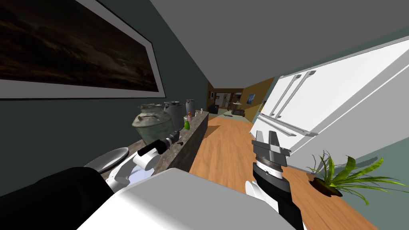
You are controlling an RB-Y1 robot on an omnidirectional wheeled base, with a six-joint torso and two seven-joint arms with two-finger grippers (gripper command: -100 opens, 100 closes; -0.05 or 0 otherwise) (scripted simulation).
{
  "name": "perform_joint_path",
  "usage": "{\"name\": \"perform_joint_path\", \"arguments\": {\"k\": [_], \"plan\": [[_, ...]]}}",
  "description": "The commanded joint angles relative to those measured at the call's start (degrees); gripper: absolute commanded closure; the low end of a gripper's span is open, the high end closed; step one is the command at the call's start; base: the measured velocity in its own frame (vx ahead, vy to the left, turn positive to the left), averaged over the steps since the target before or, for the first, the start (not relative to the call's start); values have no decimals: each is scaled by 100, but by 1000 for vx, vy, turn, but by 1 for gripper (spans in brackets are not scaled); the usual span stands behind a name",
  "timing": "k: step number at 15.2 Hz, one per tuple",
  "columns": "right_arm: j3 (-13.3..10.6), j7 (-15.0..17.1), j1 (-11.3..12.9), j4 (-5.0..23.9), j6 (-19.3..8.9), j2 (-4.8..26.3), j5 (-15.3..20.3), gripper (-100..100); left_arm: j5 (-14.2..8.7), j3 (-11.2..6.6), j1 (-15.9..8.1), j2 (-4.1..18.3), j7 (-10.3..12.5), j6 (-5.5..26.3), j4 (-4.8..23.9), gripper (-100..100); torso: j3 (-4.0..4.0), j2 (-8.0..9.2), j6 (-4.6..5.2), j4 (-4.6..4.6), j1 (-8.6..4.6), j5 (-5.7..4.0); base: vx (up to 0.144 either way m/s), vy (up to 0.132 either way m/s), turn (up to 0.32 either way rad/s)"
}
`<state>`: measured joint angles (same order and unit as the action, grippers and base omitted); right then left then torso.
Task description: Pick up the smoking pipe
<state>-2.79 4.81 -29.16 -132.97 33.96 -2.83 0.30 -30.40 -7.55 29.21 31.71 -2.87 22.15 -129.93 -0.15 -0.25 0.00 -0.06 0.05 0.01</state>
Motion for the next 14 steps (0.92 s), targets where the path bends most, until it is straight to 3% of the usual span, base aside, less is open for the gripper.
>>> {"name": "perform_joint_path", "arguments": {"k": [1,4,5,7,8,10,11,13,14], "plan": [[0,0,0,0,0,0,0,0,-265,-56,-4,162,-91,286,66,-100,0,0,0,0,0,0,66,10,19],[0,0,0,0,0,0,0,0,-265,-56,-4,162,-91,514,66,-100,0,0,1,0,-2,0,48,0,7],[0,0,0,0,0,0,0,0,-500,-112,12,303,-166,723,108,-100,3,6,1,1,-3,-1,42,2,14],[0,0,0,0,0,0,0,0,-500,-112,12,303,-166,880,108,-100,2,3,0,1,-1,0,52,5,12],[0,0,0,0,0,0,0,0,-731,-167,28,441,-240,1088,150,-100,2,3,0,1,-1,0,63,6,16],[0,0,0,0,0,0,0,0,-734,-167,28,441,-240,1244,150,-100,-1,-2,0,0,-1,0,61,1,13],[0,0,0,0,0,0,0,0,-966,-221,44,574,-314,1413,191,-100,0,0,0,0,-2,0,65,-6,13],[0,0,0,0,0,0,0,0,-966,-221,44,574,-314,1606,191,-100,-2,-5,1,-1,-4,-1,61,-3,11],[0,0,0,0,0,0,0,0,-1191,-275,59,704,-387,1785,232,-100,-1,-1,0,0,-4,-1,60,5,11]]}}
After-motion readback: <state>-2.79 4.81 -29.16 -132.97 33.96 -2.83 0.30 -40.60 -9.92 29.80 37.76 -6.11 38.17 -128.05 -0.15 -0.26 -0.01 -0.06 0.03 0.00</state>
